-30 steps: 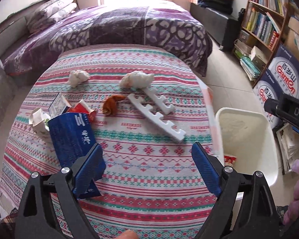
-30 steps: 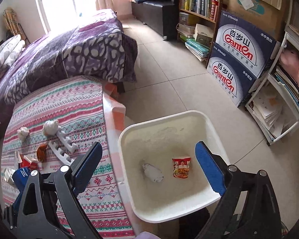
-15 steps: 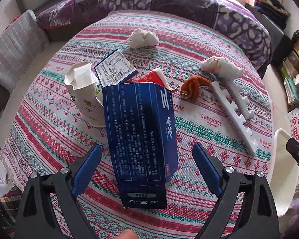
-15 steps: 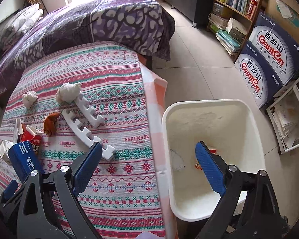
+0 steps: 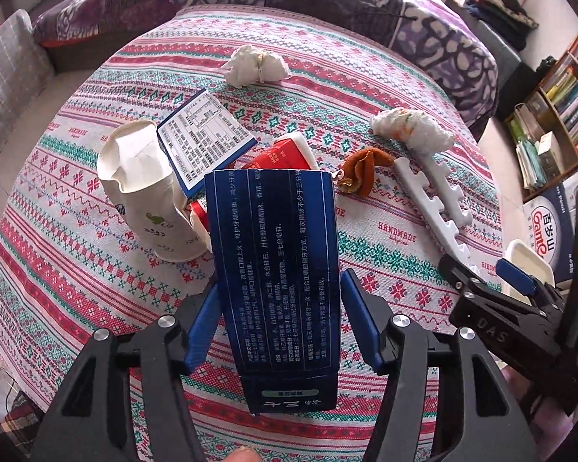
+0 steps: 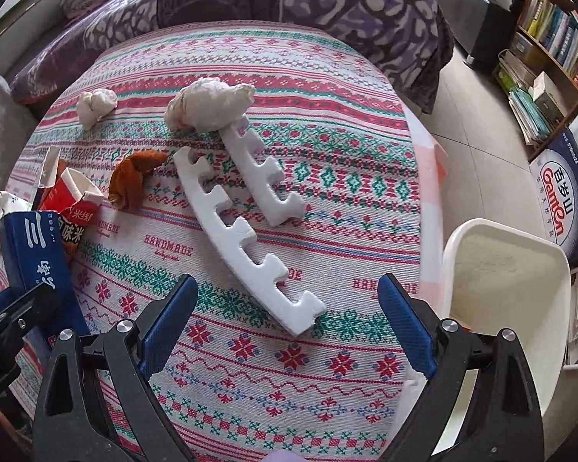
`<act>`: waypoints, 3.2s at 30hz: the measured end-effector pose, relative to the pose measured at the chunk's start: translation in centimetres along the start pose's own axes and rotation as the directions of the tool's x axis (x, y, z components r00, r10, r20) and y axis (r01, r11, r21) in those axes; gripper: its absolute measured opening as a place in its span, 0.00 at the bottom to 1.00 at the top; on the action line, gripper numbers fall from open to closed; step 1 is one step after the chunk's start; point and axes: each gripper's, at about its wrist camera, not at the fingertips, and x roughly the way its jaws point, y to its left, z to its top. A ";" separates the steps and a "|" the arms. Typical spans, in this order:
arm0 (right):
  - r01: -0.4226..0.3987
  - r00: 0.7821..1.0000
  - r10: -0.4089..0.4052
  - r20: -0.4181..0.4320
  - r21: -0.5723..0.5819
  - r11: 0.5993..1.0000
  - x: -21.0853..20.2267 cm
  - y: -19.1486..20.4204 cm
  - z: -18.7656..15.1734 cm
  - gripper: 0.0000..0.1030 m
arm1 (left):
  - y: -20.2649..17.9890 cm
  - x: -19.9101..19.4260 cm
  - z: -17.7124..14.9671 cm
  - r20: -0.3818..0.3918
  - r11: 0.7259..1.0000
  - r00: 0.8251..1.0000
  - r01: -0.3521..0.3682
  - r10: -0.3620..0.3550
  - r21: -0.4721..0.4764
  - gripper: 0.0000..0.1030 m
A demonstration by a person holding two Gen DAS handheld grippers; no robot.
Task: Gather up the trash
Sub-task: 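Grasp the blue box with the left tool while the right tool reaches the toe separator, then grasp the white plastic toe separator with the right tool, then carry the separator over the bin and open the right tool while the left tool carries the box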
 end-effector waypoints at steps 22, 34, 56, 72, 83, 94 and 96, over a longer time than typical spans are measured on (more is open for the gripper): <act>-0.091 0.969 0.096 0.229 -0.032 0.995 -8.1 3.1 0.0 0.18 | 0.5 -6.3 2.2 0.242 1.000 0.970 -0.008 0.007 0.001 0.56; -0.094 0.934 0.086 0.347 0.006 0.996 -11.6 2.1 -0.2 0.16 | -0.8 -7.8 2.0 0.322 0.999 0.946 -0.038 0.033 0.011 0.56; -0.029 0.905 -0.003 0.426 0.069 0.997 -14.1 -0.7 -1.4 0.16 | -4.2 -9.2 1.2 0.404 0.995 0.913 -0.081 0.053 0.053 0.57; -0.020 0.901 -0.043 0.431 0.140 0.990 -15.1 -4.0 -2.3 0.16 | -7.9 -9.7 0.5 0.414 0.991 0.910 -0.067 0.014 0.115 0.57; -0.009 0.902 -0.089 0.423 0.225 0.974 -15.7 -7.6 -3.0 0.17 | -10.7 -9.8 -0.2 0.416 0.984 0.909 -0.057 -0.018 0.166 0.57; 0.020 0.918 -0.165 0.361 0.372 0.928 -15.5 -12.5 -4.0 0.17 | -14.0 -9.6 -1.1 0.406 0.973 0.912 -0.044 -0.054 0.228 0.57; 0.027 0.920 -0.177 0.349 0.395 0.918 -15.5 -13.3 -4.2 0.17 | -14.5 -9.5 -1.2 0.402 0.970 0.914 -0.038 -0.063 0.238 0.57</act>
